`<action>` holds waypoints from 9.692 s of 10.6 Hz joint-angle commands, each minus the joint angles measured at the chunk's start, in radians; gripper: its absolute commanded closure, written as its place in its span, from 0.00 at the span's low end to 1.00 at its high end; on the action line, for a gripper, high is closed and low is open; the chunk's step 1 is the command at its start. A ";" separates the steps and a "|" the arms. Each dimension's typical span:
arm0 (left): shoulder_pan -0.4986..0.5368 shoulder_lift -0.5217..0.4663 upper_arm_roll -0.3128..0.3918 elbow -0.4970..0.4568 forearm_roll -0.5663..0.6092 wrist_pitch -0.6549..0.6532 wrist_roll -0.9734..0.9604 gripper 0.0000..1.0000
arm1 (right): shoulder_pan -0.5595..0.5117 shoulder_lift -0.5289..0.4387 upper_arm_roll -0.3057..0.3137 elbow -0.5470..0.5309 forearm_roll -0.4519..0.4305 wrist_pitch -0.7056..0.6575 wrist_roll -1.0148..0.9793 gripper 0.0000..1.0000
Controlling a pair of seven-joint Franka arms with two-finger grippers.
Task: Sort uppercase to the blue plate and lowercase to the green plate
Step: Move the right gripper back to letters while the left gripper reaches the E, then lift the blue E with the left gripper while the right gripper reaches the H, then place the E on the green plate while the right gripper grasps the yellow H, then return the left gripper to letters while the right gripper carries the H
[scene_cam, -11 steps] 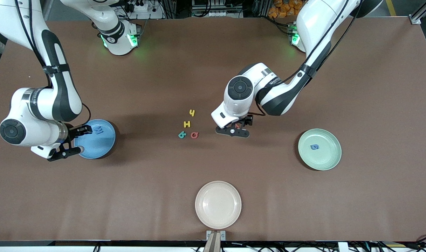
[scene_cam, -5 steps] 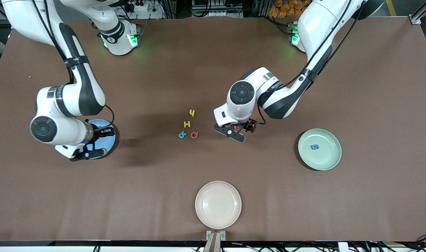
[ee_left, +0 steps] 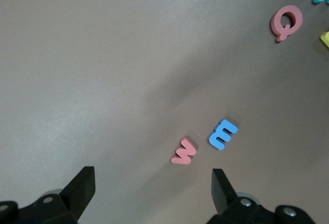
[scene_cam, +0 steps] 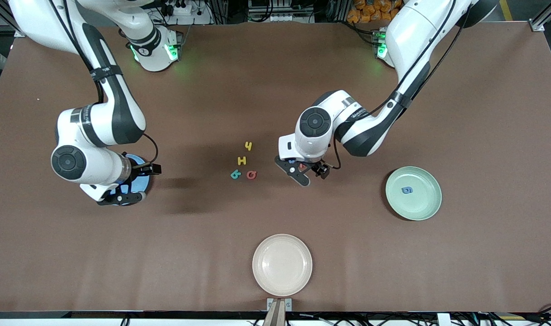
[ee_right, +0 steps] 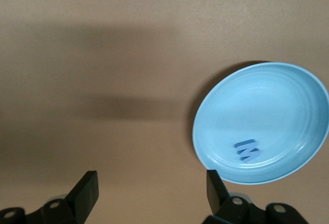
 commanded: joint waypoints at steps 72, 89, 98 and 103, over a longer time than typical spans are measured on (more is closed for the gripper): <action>0.656 -0.066 0.023 -0.142 -0.131 -0.119 0.215 1.00 | 0.235 0.202 0.238 -0.256 -0.432 0.730 1.005 0.54; 0.518 -0.164 -0.127 0.005 -0.080 -0.338 -0.069 0.00 | 0.226 0.197 0.232 -0.256 -0.432 0.727 0.964 0.65; 0.259 -0.151 -0.207 0.005 -0.078 -0.325 -0.517 0.00 | 0.151 0.160 0.226 -0.257 -0.429 0.631 0.740 0.65; 0.123 -0.118 -0.207 0.007 -0.080 -0.219 -0.692 0.00 | 0.063 0.137 0.223 -0.262 -0.420 0.608 0.524 0.65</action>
